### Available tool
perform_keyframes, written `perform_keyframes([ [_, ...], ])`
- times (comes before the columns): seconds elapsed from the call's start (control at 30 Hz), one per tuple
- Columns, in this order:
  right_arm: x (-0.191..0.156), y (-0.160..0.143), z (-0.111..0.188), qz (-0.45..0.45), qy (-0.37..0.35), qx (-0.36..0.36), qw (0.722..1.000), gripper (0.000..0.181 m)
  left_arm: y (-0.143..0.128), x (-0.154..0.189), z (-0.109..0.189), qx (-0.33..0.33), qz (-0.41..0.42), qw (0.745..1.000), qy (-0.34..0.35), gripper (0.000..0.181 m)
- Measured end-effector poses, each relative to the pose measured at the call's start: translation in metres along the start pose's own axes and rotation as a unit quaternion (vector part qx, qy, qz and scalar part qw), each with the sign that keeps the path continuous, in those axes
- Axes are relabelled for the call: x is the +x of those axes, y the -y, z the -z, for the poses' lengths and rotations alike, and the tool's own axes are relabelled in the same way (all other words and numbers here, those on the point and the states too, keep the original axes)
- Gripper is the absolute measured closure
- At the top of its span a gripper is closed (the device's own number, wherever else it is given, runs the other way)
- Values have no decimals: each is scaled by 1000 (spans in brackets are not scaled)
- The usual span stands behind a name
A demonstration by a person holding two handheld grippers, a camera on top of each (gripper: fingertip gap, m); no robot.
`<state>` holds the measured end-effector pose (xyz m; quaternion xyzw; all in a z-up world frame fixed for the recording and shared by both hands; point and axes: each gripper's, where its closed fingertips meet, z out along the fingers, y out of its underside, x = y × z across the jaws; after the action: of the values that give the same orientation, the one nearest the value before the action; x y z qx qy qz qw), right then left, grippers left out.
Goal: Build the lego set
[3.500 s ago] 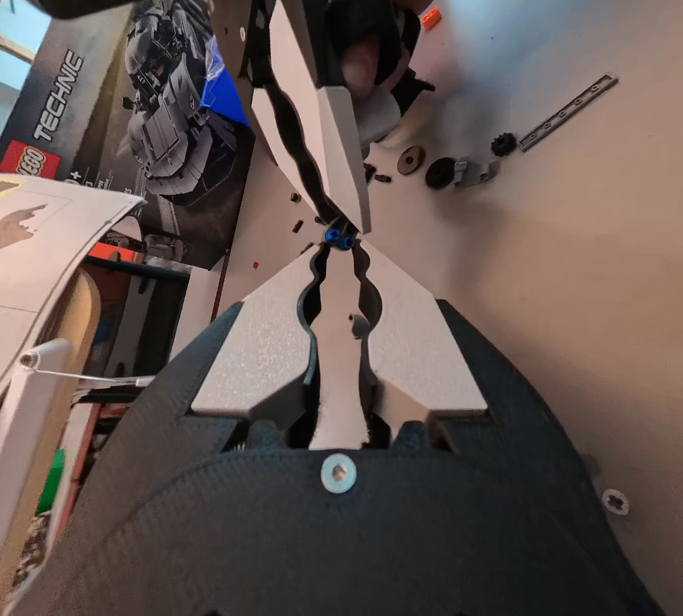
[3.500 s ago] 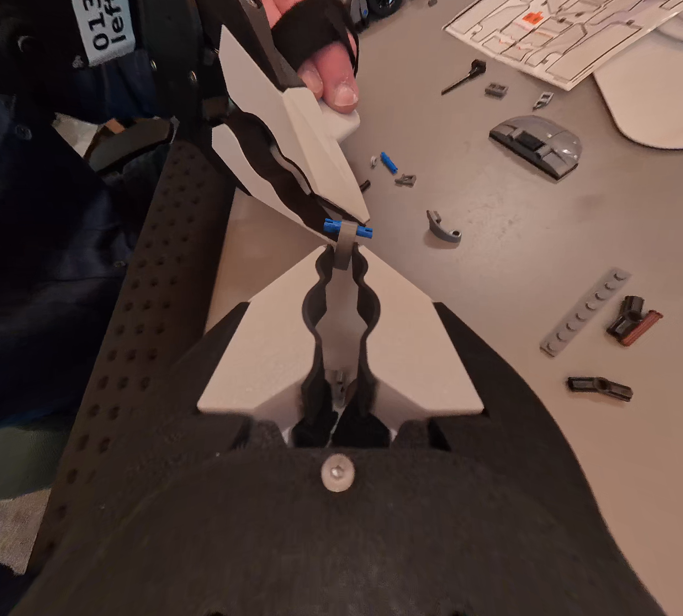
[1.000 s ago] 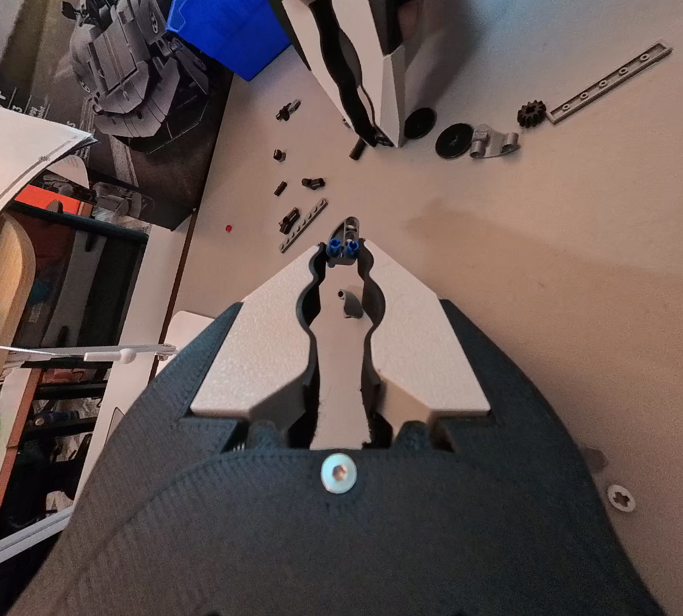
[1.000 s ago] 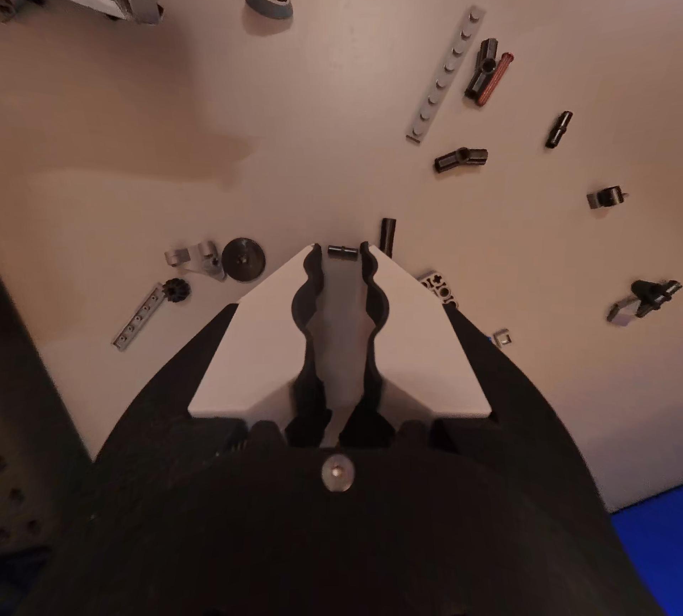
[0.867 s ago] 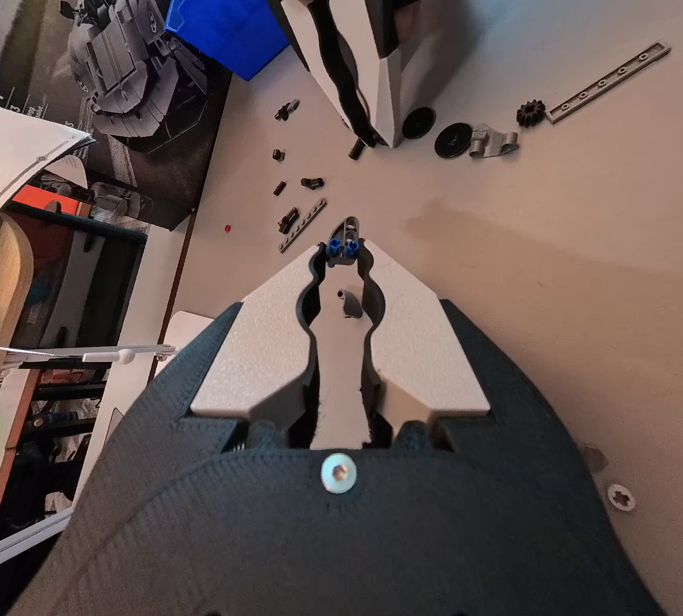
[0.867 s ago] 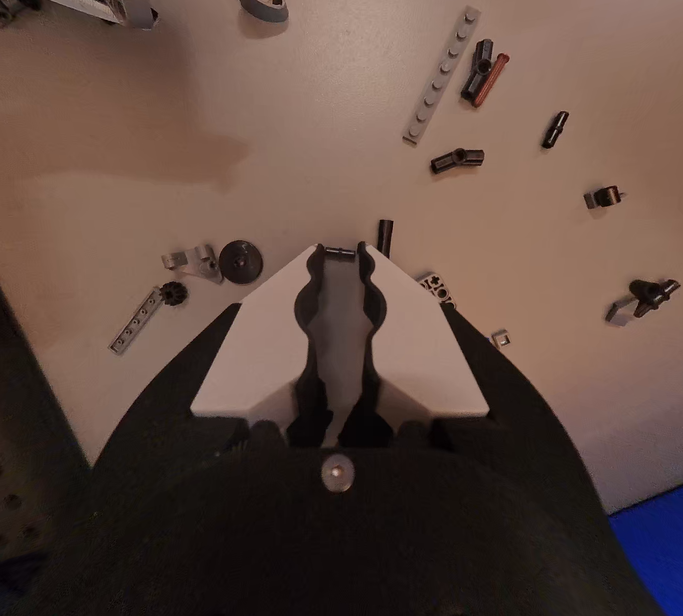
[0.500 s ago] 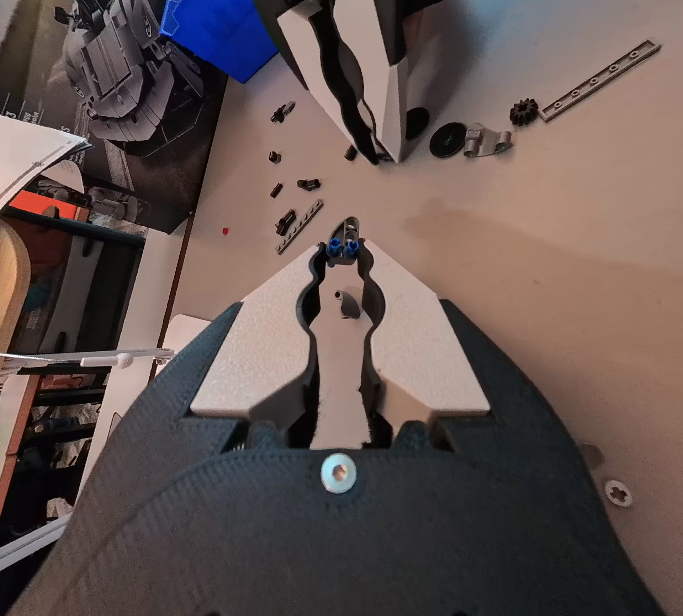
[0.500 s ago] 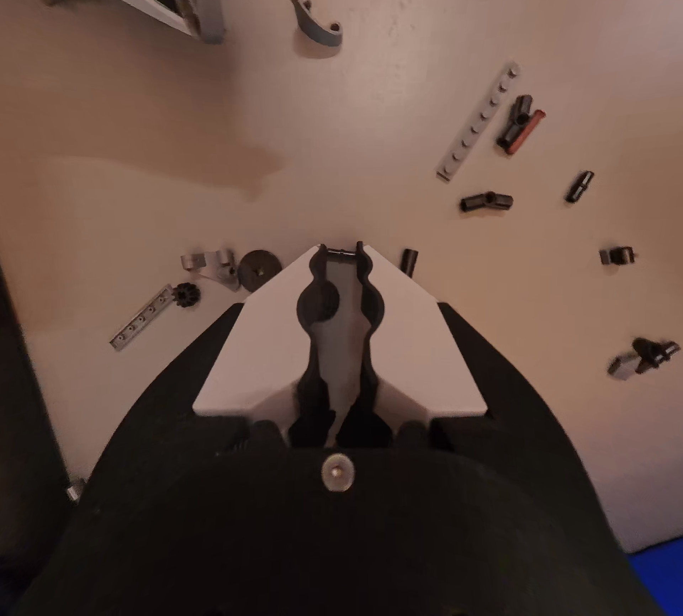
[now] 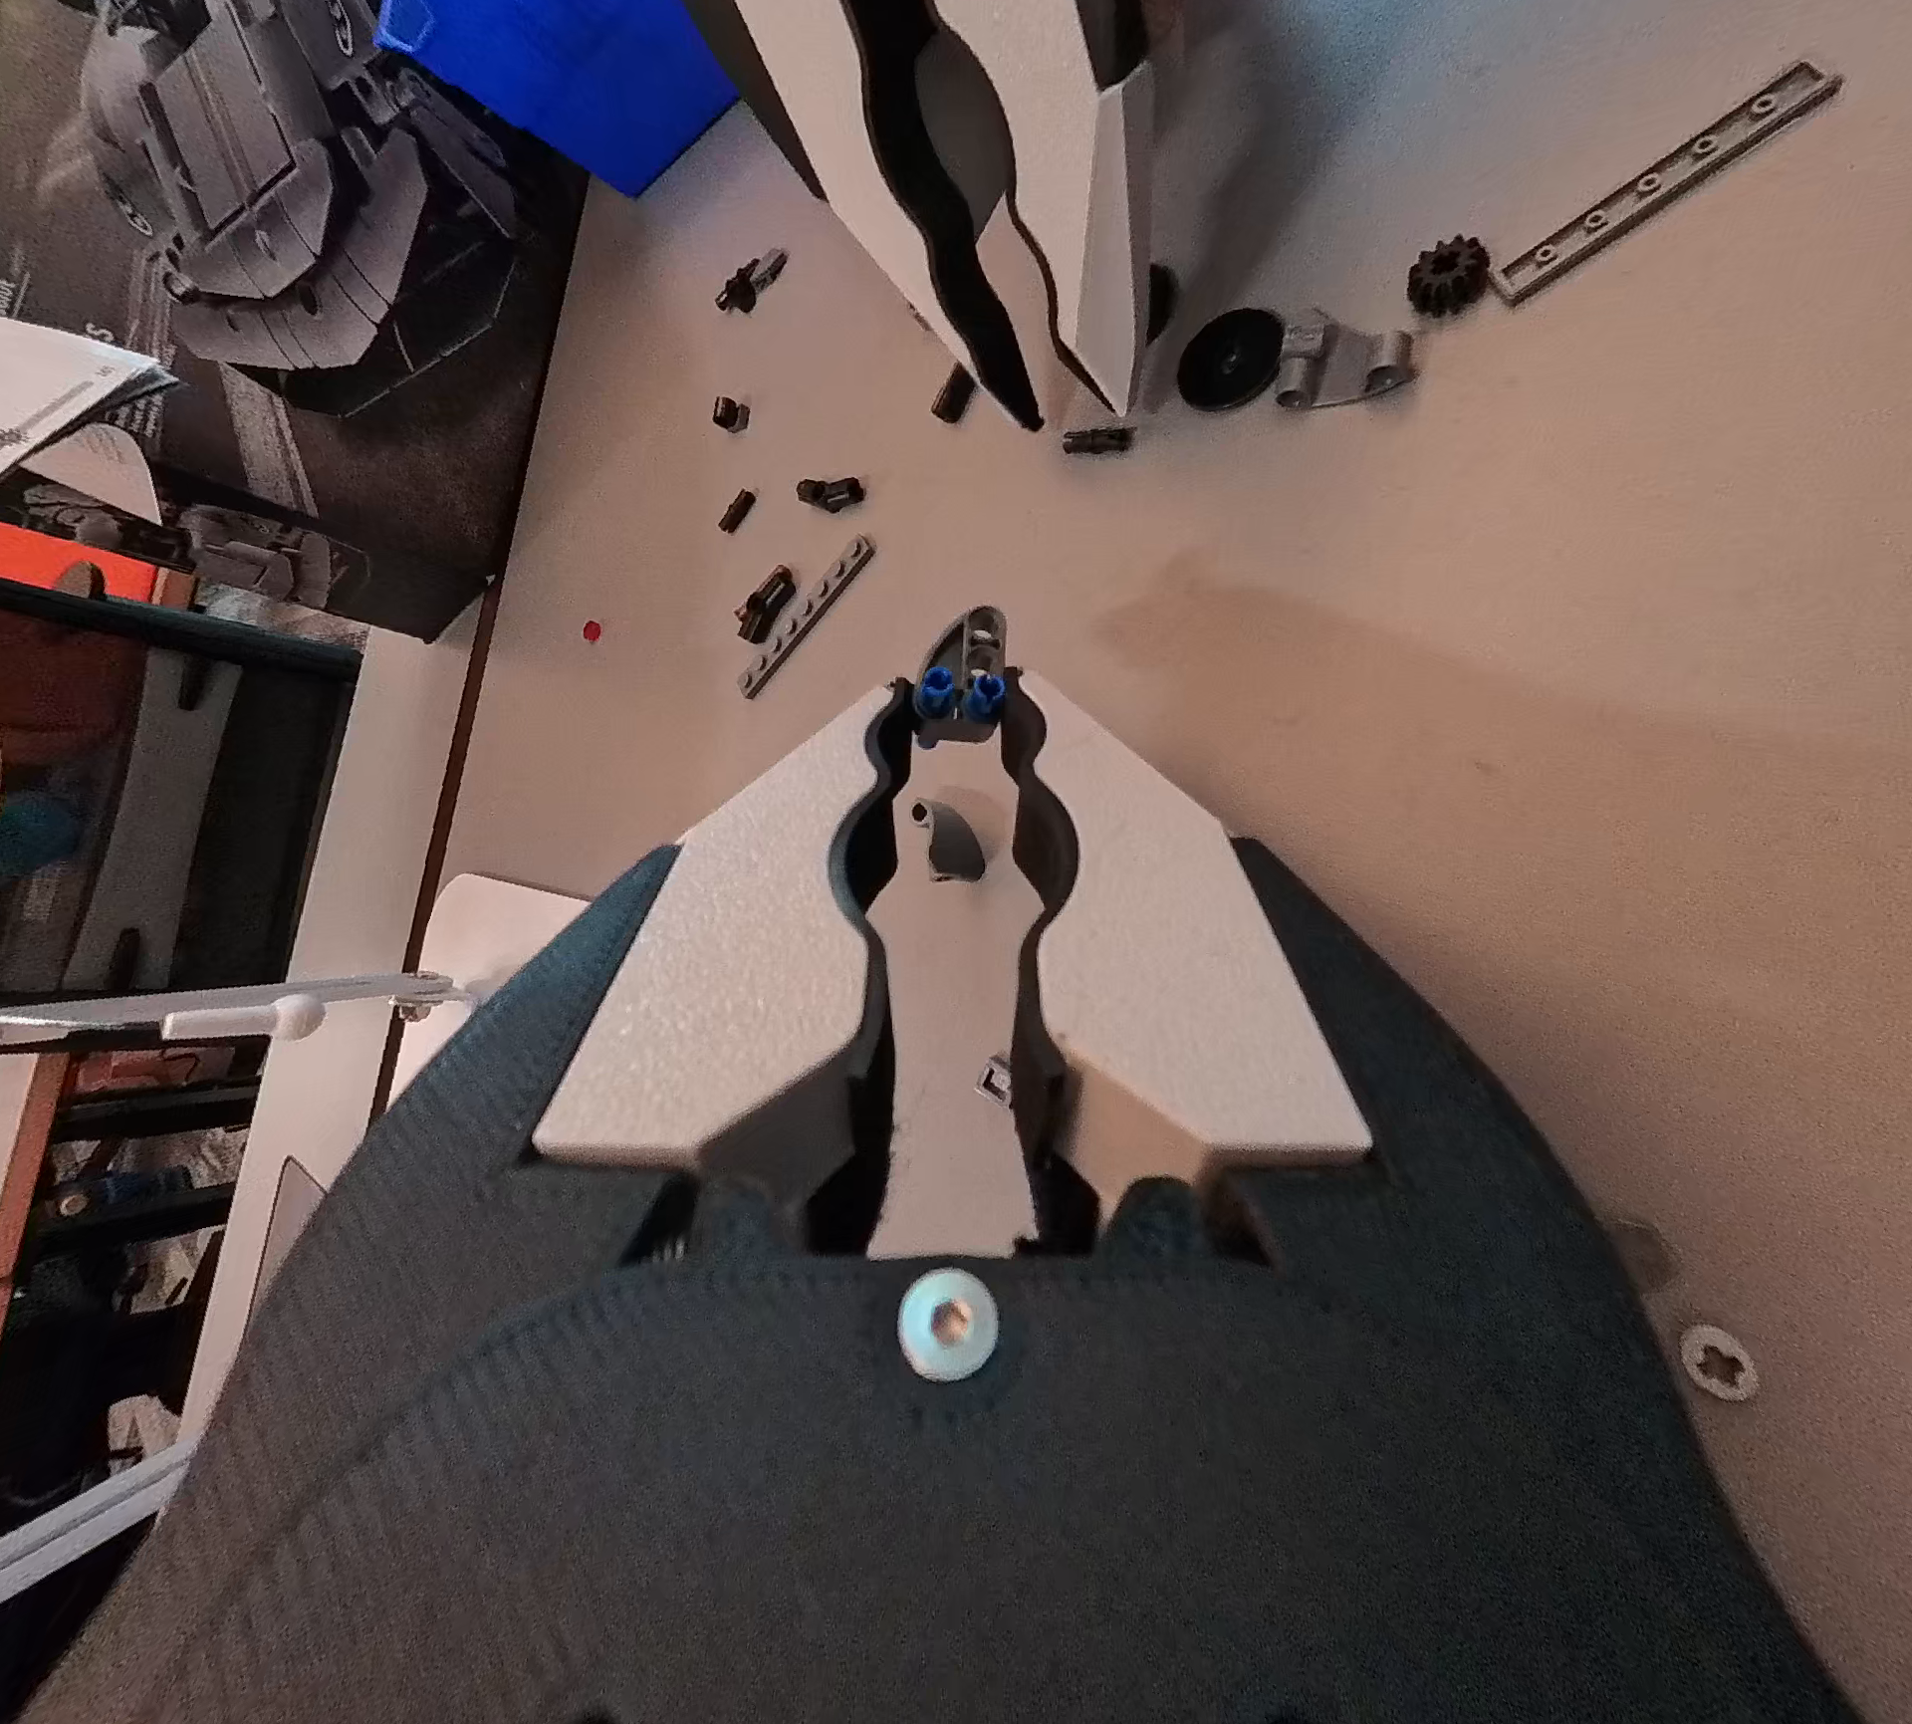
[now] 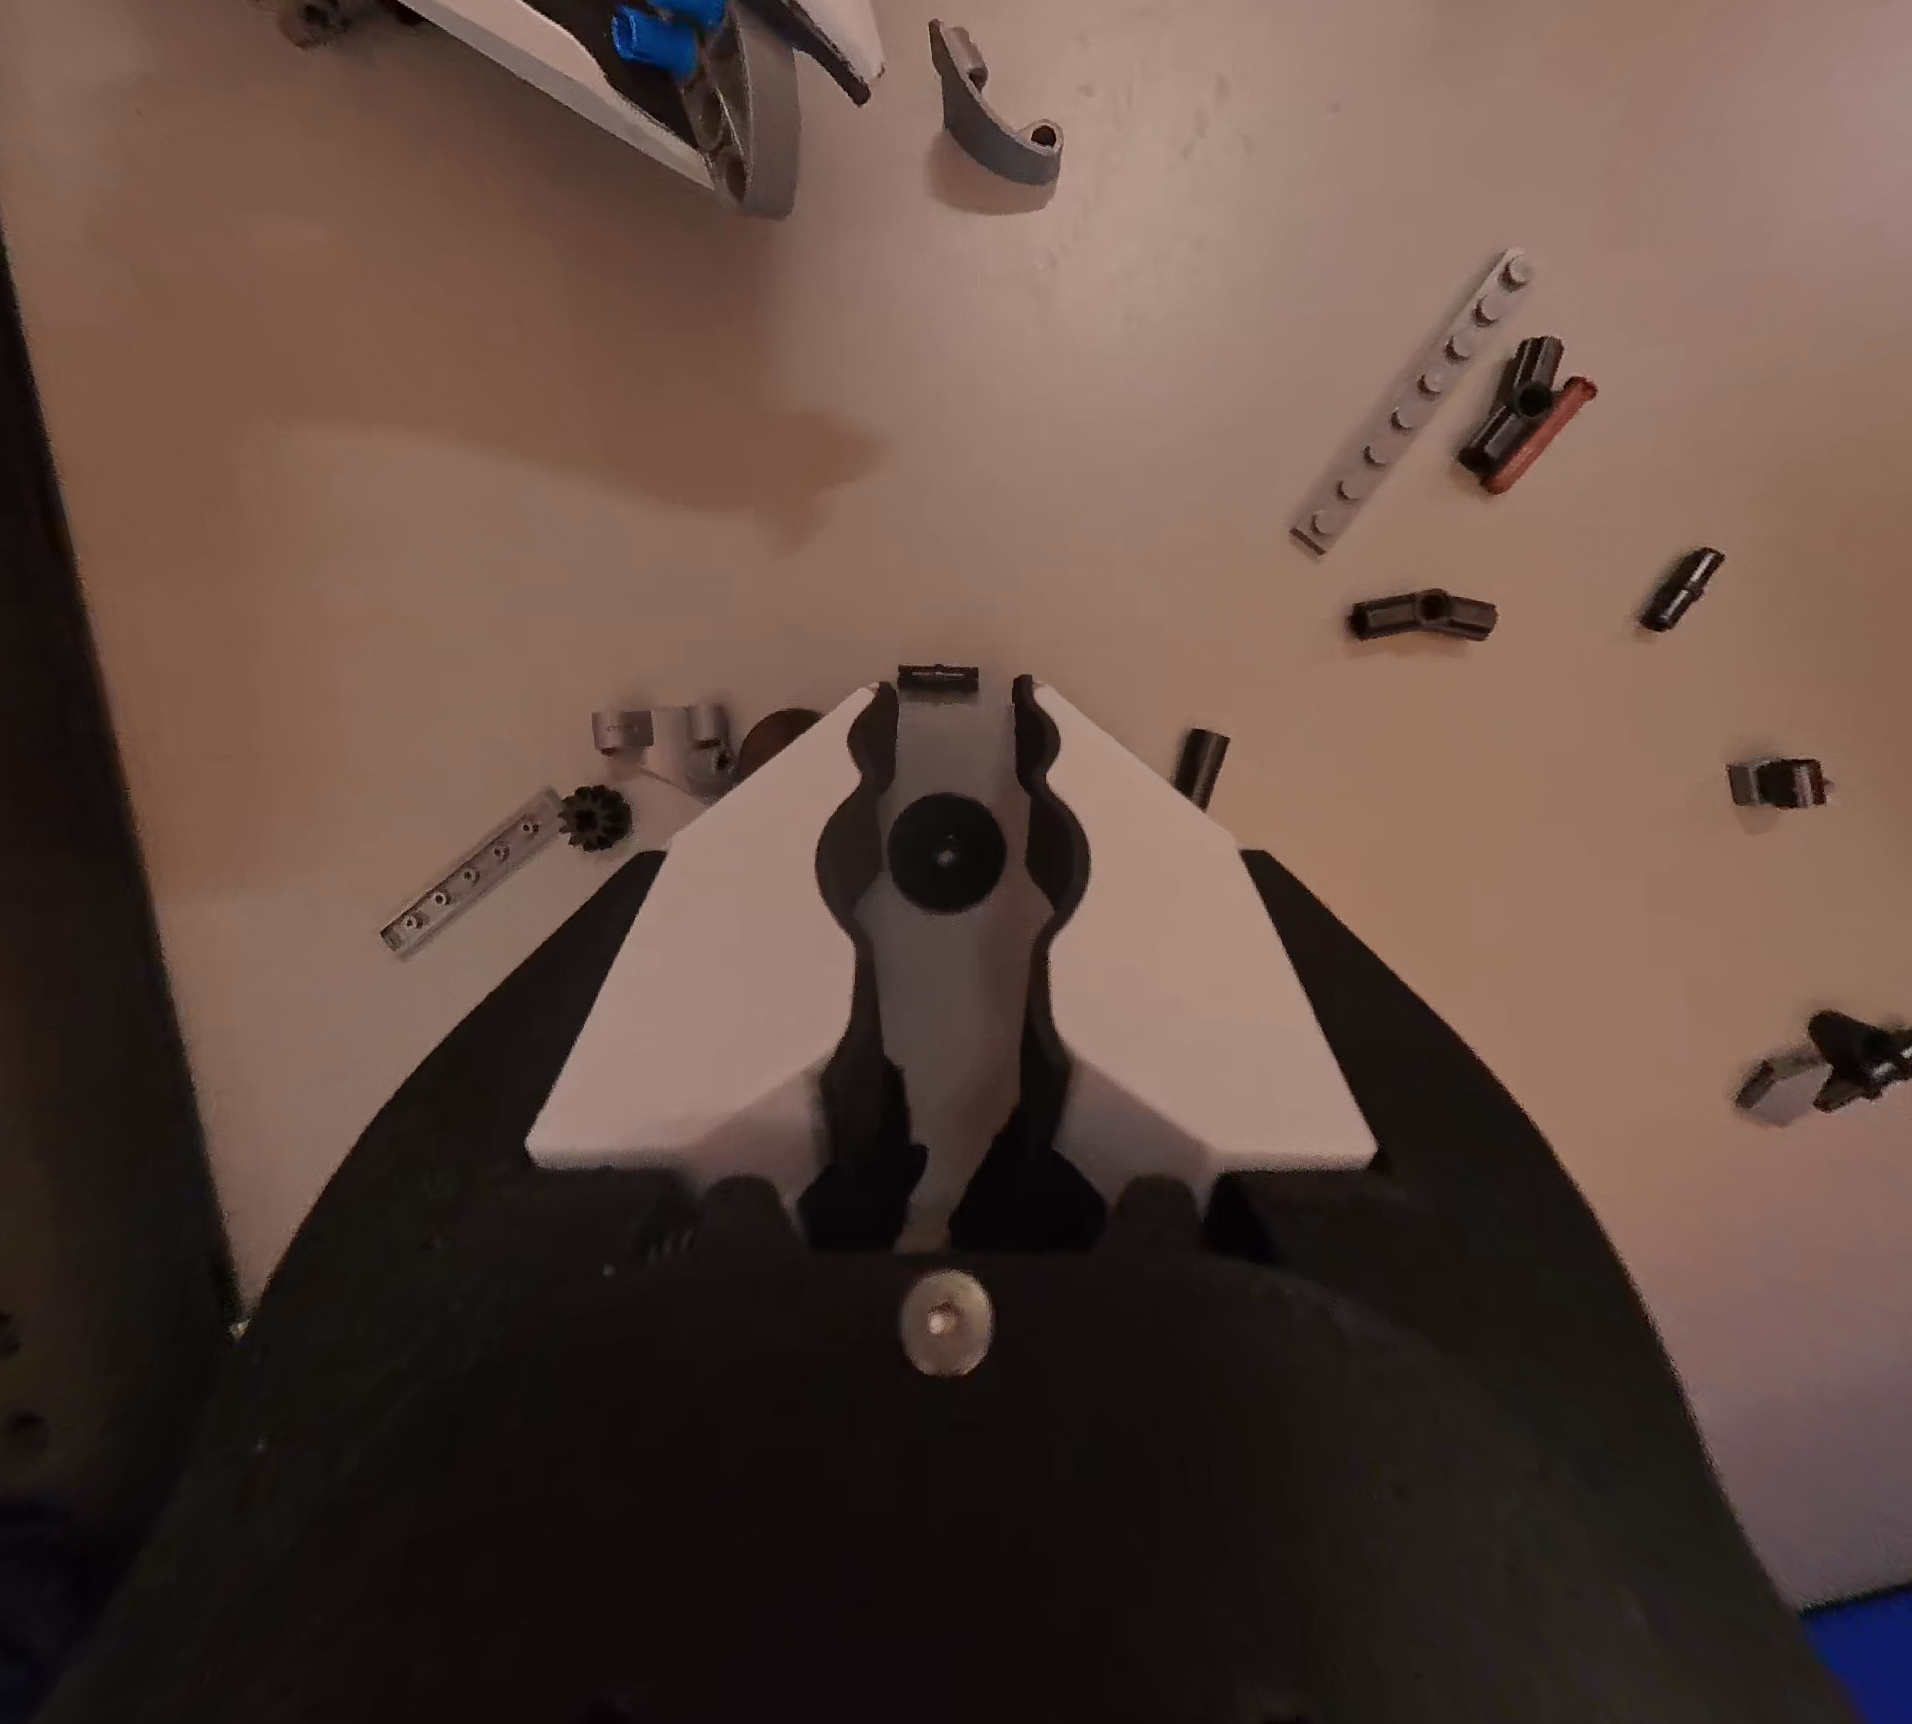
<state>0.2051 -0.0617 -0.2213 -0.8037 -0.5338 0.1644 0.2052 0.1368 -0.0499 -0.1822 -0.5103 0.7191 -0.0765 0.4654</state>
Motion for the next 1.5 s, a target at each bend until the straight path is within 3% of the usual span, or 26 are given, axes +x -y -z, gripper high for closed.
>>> perform_keyframes([
  [0.47,-2,0,-7,3,-4,-17,1000,158,-3,2,-2,-7,0,1000,-6,167],
  [0.93,-1,-6,-4,8,-4,-17,1000,167,-5,4,-4,-9,6,1000,-15,167],
  [1.17,0,-6,-4,11,-9,-18,1000,174,-11,32,-10,-23,36,994,-103,167],
  [1.5,-2,-4,-5,22,-7,-17,1000,179,-18,39,-13,-40,23,992,-117,166],
])
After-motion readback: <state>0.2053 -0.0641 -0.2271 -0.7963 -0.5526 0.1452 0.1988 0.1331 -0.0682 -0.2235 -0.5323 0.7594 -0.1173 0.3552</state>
